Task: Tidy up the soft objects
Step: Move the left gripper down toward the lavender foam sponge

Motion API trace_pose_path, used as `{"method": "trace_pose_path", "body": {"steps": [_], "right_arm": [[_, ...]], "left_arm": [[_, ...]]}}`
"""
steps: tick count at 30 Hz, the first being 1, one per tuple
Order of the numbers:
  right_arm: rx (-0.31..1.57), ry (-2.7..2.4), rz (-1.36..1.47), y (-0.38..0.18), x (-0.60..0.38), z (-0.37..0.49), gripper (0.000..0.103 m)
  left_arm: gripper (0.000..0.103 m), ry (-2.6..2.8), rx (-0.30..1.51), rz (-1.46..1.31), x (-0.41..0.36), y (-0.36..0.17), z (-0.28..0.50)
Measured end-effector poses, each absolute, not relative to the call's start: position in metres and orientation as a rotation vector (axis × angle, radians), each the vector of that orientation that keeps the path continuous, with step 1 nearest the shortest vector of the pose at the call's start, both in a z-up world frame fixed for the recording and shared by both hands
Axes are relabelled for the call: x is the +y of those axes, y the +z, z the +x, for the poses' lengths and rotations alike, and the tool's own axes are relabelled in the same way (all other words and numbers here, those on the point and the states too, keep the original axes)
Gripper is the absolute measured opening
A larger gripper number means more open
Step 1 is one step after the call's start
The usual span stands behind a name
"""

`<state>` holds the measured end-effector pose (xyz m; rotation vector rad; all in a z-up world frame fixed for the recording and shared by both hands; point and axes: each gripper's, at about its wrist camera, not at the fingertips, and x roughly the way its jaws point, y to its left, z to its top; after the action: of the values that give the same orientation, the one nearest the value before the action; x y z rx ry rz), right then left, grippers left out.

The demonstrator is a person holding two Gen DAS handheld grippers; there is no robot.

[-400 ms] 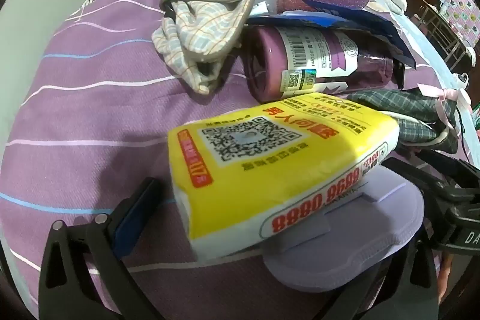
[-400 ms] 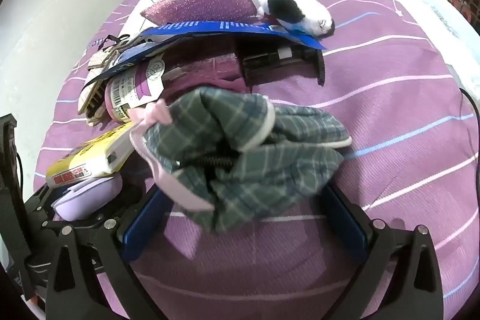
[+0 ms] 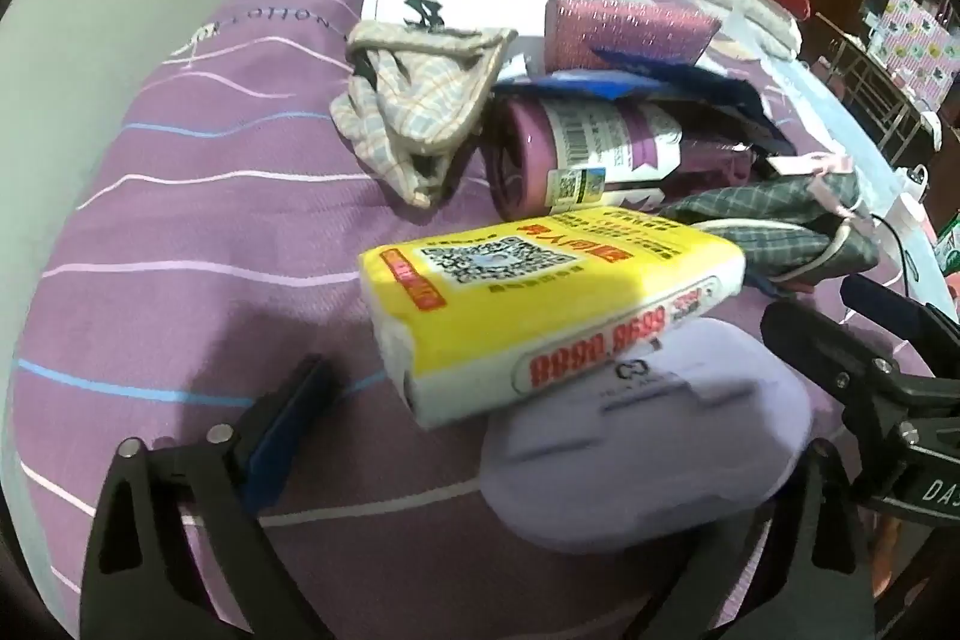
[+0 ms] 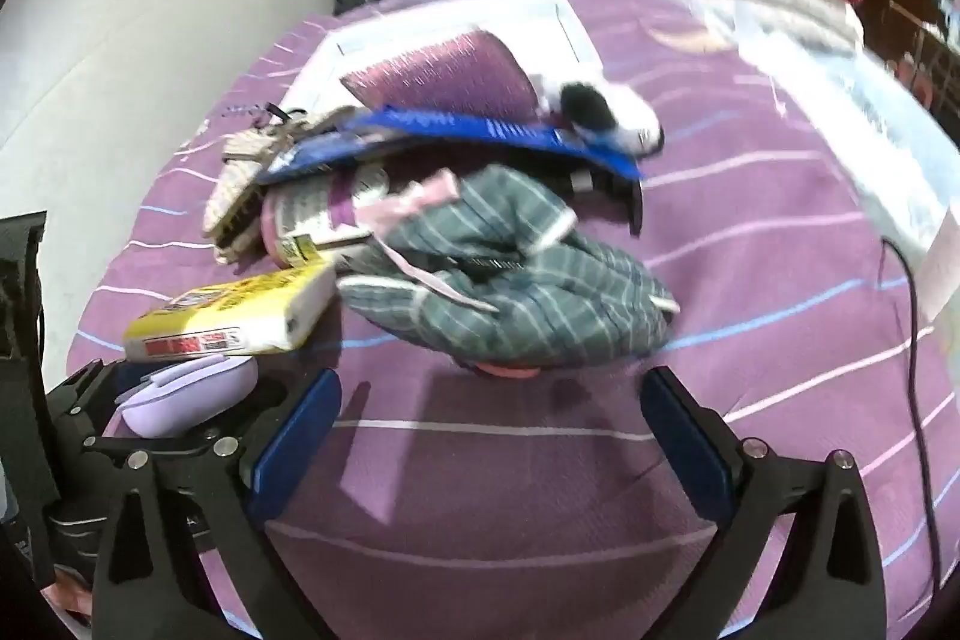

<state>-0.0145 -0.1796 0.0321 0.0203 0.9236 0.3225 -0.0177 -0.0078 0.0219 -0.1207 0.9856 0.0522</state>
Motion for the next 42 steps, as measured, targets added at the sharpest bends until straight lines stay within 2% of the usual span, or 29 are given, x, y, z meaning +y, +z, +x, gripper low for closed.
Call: {"method": "trace_pose_path", "body": {"steps": [7, 33, 42], "right_arm": [[0.857, 0.336, 0.023, 0.053, -0.189, -0.033, 0.101], [0.773, 0.339, 0.019, 0.054, -0.186, -0.041, 0.101], [0.76, 0.354, 0.014, 0.054, -0.182, -0.042, 0.101]], "left_arm": [[0.091, 0.056, 0.886, -0.116, -0.002, 0.041, -0.049], [0.091, 0.074, 0.821, -0.105, -0.012, 0.043, -0.048], [0.092, 0.061, 0.786, -0.182, -0.001, 0.048, -0.057]]}}
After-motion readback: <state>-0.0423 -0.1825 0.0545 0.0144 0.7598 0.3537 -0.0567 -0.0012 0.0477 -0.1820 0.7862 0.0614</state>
